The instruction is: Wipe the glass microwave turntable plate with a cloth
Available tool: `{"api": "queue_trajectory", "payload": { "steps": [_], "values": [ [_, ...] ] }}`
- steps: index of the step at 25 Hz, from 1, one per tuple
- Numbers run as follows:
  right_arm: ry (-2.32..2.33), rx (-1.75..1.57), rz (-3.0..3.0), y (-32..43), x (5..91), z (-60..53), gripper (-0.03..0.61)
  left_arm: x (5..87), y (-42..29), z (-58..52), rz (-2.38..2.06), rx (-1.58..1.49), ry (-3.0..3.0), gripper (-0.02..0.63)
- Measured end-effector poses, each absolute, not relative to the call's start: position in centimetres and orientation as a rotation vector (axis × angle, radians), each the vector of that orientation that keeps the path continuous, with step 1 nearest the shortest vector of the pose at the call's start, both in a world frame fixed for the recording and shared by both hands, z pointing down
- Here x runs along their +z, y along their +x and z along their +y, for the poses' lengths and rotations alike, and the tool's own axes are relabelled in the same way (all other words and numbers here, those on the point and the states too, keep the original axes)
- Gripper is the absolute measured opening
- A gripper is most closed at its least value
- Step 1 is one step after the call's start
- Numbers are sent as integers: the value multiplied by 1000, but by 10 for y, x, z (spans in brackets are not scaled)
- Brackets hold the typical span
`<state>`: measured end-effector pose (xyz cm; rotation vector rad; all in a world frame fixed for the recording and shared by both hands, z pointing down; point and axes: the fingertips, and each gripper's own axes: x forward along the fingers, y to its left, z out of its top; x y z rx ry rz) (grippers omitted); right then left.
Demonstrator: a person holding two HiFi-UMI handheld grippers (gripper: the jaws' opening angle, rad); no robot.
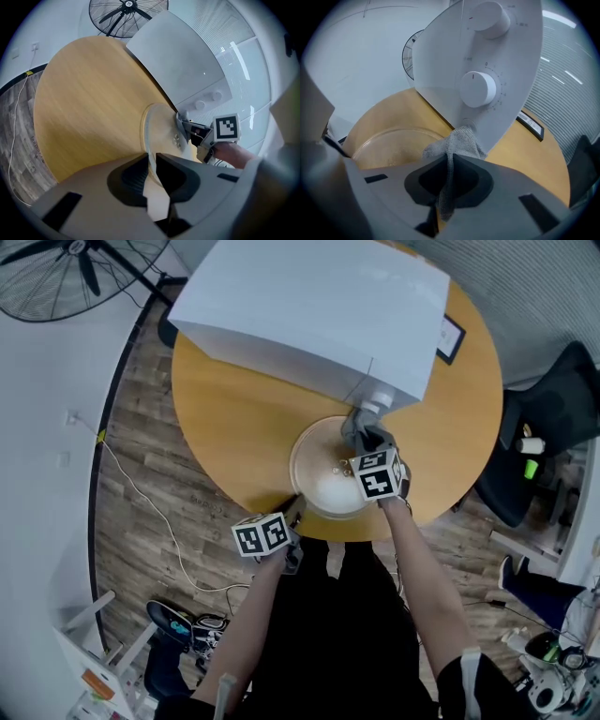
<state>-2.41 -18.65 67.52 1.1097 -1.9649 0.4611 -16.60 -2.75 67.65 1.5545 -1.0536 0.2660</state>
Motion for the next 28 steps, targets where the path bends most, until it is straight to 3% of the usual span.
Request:
{"api": "queue_trajectory", "payload": {
  "steps": [17, 28],
  "values": [
    [770, 210, -2156, -143, 670, -106, 17, 678, -167, -27, -1063, 258, 1546, 44],
    [508, 112, -2233, -118, 670, -27, 20, 680, -169, -26, -1064, 229, 1517, 38]
  ]
}}
